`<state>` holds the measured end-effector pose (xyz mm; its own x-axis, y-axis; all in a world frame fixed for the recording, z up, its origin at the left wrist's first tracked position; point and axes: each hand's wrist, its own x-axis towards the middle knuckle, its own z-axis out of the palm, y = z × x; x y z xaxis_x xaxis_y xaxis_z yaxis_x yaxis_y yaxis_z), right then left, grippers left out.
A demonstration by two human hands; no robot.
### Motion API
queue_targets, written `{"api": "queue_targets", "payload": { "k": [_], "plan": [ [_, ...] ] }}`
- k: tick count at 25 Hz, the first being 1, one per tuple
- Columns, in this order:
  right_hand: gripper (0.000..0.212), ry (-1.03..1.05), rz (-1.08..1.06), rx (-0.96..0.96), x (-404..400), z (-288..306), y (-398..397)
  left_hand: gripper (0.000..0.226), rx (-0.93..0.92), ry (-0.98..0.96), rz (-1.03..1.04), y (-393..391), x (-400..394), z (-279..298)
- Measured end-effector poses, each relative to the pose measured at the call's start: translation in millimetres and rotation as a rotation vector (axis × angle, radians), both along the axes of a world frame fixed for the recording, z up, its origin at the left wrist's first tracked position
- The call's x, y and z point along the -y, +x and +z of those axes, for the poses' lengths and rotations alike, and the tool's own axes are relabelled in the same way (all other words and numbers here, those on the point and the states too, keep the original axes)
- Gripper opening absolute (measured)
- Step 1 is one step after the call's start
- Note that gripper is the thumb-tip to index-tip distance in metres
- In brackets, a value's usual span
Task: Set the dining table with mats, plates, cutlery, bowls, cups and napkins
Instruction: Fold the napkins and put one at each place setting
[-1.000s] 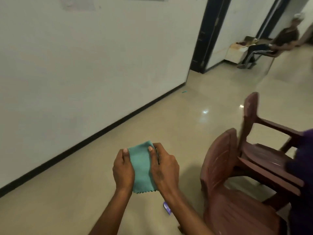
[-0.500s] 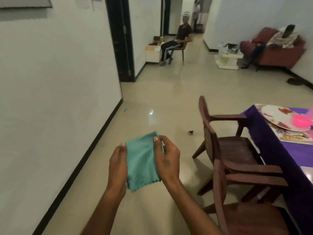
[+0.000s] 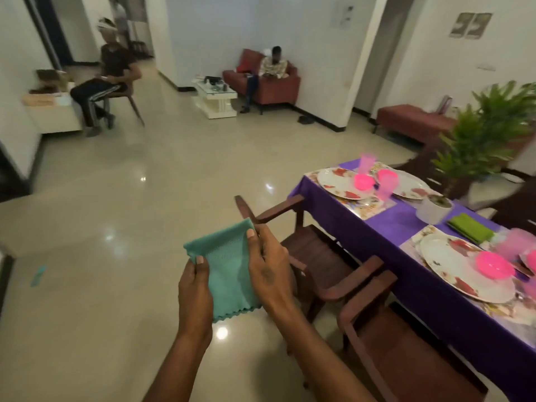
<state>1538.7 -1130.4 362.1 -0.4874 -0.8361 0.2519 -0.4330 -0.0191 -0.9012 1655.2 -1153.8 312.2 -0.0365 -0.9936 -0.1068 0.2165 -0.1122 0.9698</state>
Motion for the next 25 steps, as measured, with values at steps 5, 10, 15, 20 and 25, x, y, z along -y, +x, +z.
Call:
{"api": "queue_targets", "payload": {
  "k": [5, 10, 15, 20, 25],
  "plan": [
    [0.03, -0.014, -0.23, 0.04, 95, 3, 38, 0.032, 0.027, -0.048, -0.206, 38, 127, 20],
    [0.029, -0.017, -0.391, 0.122, 162, -11, 49, 0.026, 0.008, -0.012, -0.36, 48, 213, 19],
    [0.03, -0.013, -0.495, 0.197, 285, -29, 32, 0.026, -0.017, 0.015, -0.426, 26, 344, 17],
    [0.024, -0.05, -0.528, 0.246, 446, -53, -12, 0.025, -0.026, 0.058, -0.456, -17, 506, 4],
    [0.024, -0.066, -0.627, 0.207, 565, -33, -79, 0.028, -0.098, 0.082, -0.586, -96, 635, 18]
  ]
}}
